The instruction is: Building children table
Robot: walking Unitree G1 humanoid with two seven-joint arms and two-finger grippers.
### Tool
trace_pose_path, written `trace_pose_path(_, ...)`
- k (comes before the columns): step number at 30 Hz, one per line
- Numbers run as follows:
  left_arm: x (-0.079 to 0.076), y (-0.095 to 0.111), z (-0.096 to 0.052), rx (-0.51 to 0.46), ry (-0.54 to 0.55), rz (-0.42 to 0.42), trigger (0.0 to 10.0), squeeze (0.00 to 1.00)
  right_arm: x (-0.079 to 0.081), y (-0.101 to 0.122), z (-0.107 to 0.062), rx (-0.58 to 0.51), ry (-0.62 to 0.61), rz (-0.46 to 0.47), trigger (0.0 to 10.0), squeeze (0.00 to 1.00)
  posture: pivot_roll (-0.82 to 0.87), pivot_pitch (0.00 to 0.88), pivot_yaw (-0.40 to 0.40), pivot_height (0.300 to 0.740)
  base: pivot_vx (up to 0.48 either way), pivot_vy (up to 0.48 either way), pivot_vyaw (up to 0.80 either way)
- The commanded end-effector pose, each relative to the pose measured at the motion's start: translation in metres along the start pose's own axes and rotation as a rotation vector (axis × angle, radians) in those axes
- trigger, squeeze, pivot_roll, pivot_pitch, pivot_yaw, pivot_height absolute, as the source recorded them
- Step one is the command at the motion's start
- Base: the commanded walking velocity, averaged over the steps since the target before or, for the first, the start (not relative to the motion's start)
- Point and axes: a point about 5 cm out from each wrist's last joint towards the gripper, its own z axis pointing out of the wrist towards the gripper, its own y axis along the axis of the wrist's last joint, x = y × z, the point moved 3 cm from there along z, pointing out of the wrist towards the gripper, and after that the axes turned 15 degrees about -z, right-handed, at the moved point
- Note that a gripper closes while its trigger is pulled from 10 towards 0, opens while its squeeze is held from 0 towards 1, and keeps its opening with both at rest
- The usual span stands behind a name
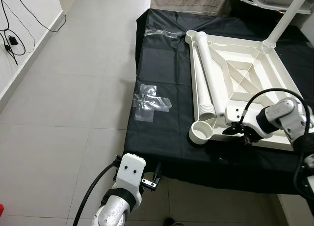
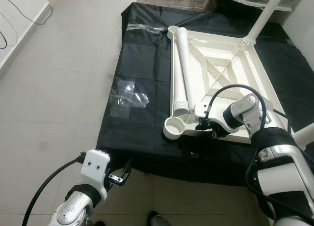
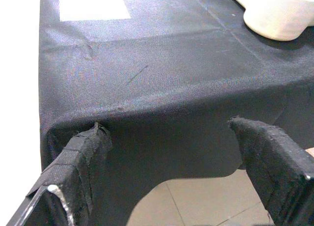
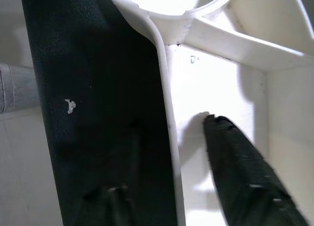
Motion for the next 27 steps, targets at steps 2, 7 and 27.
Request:
trace_pose_path(2, 0.001, -0.007, 0.0, 0.028, 0.002, 0.003, 10.0, 0.0, 0.007, -0.013, -0.001, 0.058, 0.026, 0.023, 10.0, 0.09, 0.04, 0.237, -0.074, 0.74, 0.0, 0.0, 0.0)
trace_pose_path(7, 0.0, -0.008, 0.0, 0.029, 0.001, 0.003, 10.0, 0.0, -0.004, -0.011, -0.028, 0.022, -0.026, 0.033, 10.0, 0.0, 0.04, 0.231, -0.078, 0.74, 0.0, 0.0, 0.0)
trace_pose_path(27, 0.001, -0.01, -0.001, 0.034, 0.0, 0.005, 10.0, 0.0, -0.087, 0.04, -0.076, -0.392, -0.642, 0.358, 10.0, 0.0, 0.05, 0.214, -0.071, 0.74, 0.0, 0.0, 0.0)
